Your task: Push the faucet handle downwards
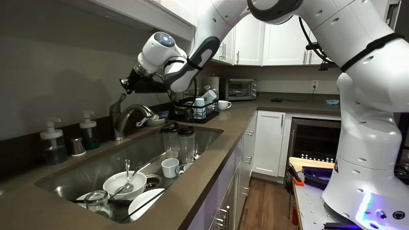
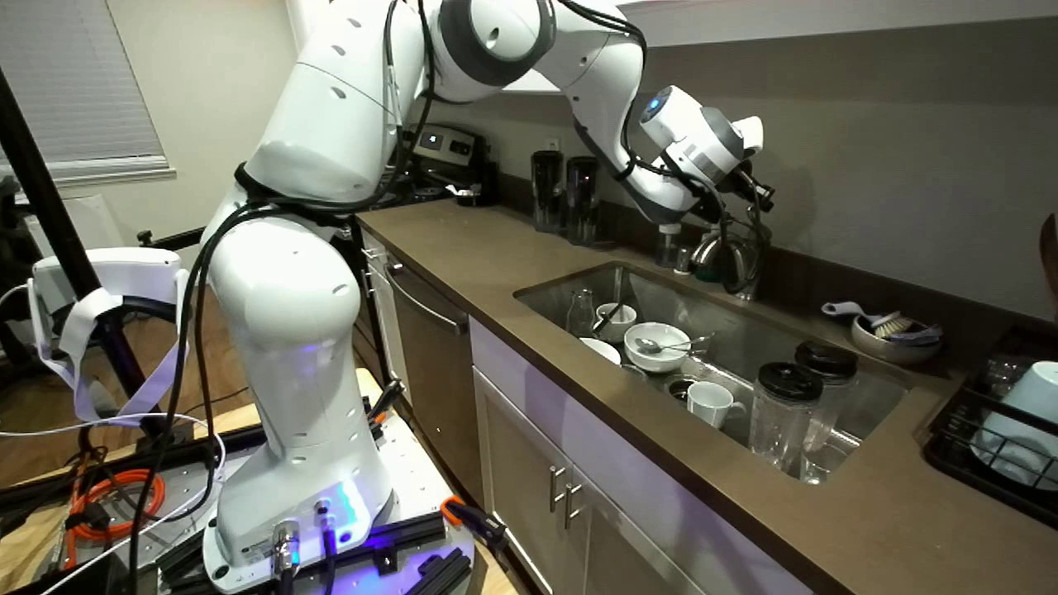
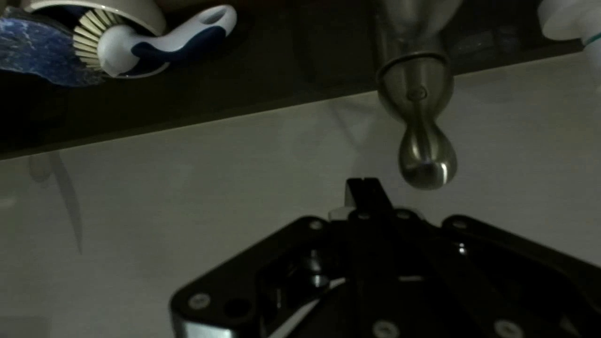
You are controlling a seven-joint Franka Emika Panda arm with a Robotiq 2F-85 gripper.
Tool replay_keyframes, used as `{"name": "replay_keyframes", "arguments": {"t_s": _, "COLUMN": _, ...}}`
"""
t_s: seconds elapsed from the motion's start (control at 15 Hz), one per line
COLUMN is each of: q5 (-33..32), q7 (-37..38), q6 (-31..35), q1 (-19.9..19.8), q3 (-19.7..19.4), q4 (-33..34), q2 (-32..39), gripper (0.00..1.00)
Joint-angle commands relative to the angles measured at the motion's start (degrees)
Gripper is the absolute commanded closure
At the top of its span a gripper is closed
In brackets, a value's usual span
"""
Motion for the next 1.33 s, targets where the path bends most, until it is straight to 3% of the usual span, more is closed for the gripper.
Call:
{"name": "replay_keyframes", "arguments": {"t_s": 0.0, "q5": -4.6, "q7": 6.7, "q6": 0.1, "q1": 5.6, "q3": -7.1, "q4": -4.0, "q2": -3.0, "gripper": 0.96}}
{"name": "replay_keyframes", "arguments": {"t_s": 0.6, "q5": -6.5, "q7": 9.7, "q6": -0.7, "q1": 14.4, "q3": -14.9, "q4": -16.6, "q2": -11.2, "gripper": 0.96}}
{"name": "replay_keyframes", "arguments": {"t_s": 0.93, "q5": -5.9, "q7": 7.6, "q6": -2.7, "q1": 16.9, "q3": -16.2, "q4": -25.0, "q2": -17.6, "gripper": 0.94}}
{"name": "replay_keyframes", "arguments": {"t_s": 1.0, "q5": -5.8, "q7": 7.3, "q6": -3.5, "q1": 17.2, "q3": -16.2, "q4": -26.3, "q2": -18.8, "gripper": 0.92}}
{"name": "replay_keyframes", "arguments": {"t_s": 1.07, "q5": -6.1, "q7": 7.4, "q6": -4.2, "q1": 17.7, "q3": -16.6, "q4": -27.5, "q2": -20.1, "gripper": 0.69}}
{"name": "replay_keyframes", "arguments": {"t_s": 1.27, "q5": -7.5, "q7": 8.1, "q6": -5.8, "q1": 19.1, "q3": -17.7, "q4": -30.2, "q2": -23.2, "gripper": 0.61}}
